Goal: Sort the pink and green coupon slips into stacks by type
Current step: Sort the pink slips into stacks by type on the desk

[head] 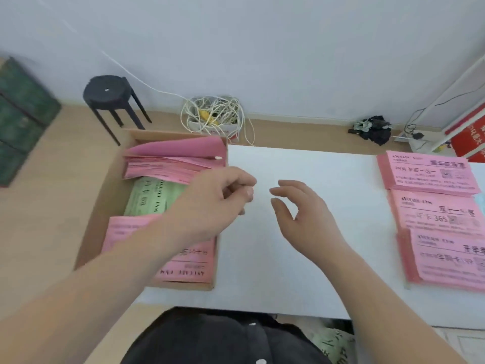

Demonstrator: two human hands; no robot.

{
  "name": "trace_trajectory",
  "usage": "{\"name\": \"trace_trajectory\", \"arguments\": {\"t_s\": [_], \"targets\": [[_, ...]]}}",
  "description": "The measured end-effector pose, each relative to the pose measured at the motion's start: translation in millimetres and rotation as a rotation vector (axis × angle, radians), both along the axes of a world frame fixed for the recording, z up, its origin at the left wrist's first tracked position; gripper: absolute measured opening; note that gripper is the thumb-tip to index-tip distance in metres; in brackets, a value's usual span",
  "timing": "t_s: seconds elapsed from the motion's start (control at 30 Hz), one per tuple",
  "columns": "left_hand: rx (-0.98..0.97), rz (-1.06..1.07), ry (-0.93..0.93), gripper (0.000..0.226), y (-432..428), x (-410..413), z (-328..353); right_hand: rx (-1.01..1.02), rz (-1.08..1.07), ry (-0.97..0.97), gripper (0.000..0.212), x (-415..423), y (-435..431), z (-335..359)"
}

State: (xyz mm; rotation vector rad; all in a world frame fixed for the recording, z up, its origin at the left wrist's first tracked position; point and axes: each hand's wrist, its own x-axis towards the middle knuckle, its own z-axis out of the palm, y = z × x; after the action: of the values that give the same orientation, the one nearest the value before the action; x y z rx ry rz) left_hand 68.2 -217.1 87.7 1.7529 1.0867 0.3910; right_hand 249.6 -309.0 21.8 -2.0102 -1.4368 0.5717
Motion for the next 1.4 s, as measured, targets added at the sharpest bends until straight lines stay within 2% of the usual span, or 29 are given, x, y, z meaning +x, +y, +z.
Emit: {"name": "trace_trajectory", "arguments": {"t_s": [0.1,0.17,0.27,0.4,0.53,0.63,0.73,0.77,0.83,0.9,1.0,1.1,1.17,1.23,1.3,1.4], "targets": [[0.187,-0.025,0.192,0.017,37.7,-88.1,-2.3,0.036,0.098,0.097,0.023,-55.4,20.1,4.9],[0.236,-0.156,0.402,0.019,57.3,-135.1,-19.3,0.064,0.156,0.114,0.024,-86.8,30.3,4.2],[0.210,-0.426,0.557,0.025,64.8,-170.1,-42.2,0.119,0.155,-0.035,0.023,-119.9,39.0,-5.5],[0.257,-0.520,0.529,0.048,66.6,-174.9,-54.6,0.083,0.045,-0.086,0.025,-136.5,35.1,-16.0],[0.310,-0.554,0.502,0.051,73.9,-171.3,-60.6,0.006,-0.072,0.097,0.028,-142.7,34.4,-1.4],[0.300,-0.534,0.403,0.040,77.2,-173.1,-51.7,-0.083,-0.072,0.180,0.027,-144.4,30.4,12.4],[0.244,-0.500,0.225,0.028,77.2,-189.3,-34.4,-0.050,0.088,-0.043,0.030,-150.2,22.9,20.5],[0.191,-0.512,0.184,0.026,74.9,-196.7,-26.5,-0.031,0.131,-0.042,0.035,-150.7,20.9,22.4],[0.050,-0.561,0.167,0.026,66.6,-210.4,-15.4,-0.065,0.127,0.120,0.049,-151.1,16.9,29.6],[-0.059,-0.577,0.182,0.025,58.5,-217.7,-11.2,-0.148,0.112,0.221,0.057,-152.3,16.3,36.3],[-0.062,-0.566,0.270,0.025,55.2,-211.7,-11.1,-0.231,0.134,0.185,0.050,-151.0,19.3,40.6],[0.055,-0.630,0.463,0.041,51.7,-190.0,-10.5,-0.293,0.152,0.074,0.041,-148.2,25.4,43.9],[0.151,-0.644,0.525,0.033,47.5,-174.1,-11.0,-0.293,0.150,0.076,0.042,-147.2,28.1,45.6],[0.193,-0.559,0.514,0.017,49.3,-166.5,-7.1,-0.248,0.089,0.218,0.051,-144.2,28.5,48.6],[0.155,-0.382,0.413,0.022,58.6,-164.3,1.2,-0.175,-0.003,0.439,0.055,-138.0,28.8,54.0],[0.041,-0.122,0.168,0.023,65.0,-152.6,16.8,-0.049,-0.134,0.752,0.026,-129.8,31.8,68.2]]}}
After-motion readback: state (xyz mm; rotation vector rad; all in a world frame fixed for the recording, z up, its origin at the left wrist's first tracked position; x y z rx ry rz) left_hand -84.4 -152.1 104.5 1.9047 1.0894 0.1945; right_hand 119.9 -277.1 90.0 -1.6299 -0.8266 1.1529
